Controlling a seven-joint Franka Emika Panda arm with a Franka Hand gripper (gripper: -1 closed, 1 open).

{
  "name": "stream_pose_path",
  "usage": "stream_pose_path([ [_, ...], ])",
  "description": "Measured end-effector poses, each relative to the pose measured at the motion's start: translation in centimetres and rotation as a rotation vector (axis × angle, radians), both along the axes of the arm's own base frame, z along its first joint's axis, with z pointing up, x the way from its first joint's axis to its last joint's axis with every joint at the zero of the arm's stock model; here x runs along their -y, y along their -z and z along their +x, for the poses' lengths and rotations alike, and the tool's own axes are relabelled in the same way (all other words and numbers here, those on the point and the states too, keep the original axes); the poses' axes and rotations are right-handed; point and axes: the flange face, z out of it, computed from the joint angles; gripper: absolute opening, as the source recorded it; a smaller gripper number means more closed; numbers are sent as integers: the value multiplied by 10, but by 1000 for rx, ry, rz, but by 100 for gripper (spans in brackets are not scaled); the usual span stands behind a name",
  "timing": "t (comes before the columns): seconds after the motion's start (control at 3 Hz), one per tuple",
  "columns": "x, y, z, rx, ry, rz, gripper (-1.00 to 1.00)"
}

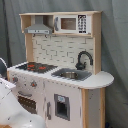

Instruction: Play with the kitchen

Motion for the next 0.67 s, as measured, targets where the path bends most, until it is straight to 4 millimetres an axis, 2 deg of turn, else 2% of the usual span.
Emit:
stream_pose_path([
  [0.33, -13, -15, -6, 19, -29, 127, 100],
  [0.67, -9, -12, -5, 14, -27, 224, 100],
])
